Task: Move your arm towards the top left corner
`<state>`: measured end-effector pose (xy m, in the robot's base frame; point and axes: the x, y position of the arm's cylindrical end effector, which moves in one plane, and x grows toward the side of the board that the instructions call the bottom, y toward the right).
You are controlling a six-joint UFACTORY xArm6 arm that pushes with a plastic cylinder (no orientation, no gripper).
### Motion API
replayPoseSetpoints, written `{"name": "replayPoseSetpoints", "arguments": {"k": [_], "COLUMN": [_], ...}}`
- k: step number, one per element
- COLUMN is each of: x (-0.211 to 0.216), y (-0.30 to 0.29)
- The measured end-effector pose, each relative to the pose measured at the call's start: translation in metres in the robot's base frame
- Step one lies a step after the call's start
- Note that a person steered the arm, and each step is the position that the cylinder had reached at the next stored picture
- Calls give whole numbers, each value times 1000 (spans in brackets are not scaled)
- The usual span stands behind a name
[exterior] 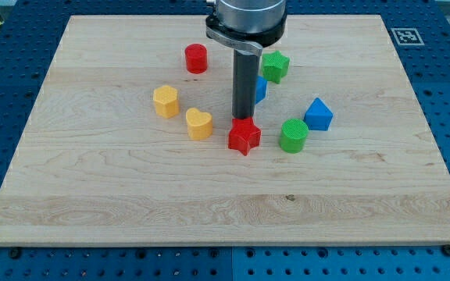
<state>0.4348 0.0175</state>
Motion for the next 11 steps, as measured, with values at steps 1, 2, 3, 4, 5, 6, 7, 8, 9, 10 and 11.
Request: {"name": "replayPoseSetpoints", "arguments": {"k": [1,2,3,4,5,6,7,8,9,10,11], "x": [-5,-15,-22,-32,-44,-56,-74,-98,-121,-121,-125], "y": [-5,-8,-16,-31,-47,-68,-104,-169,-230,-230,-231]}}
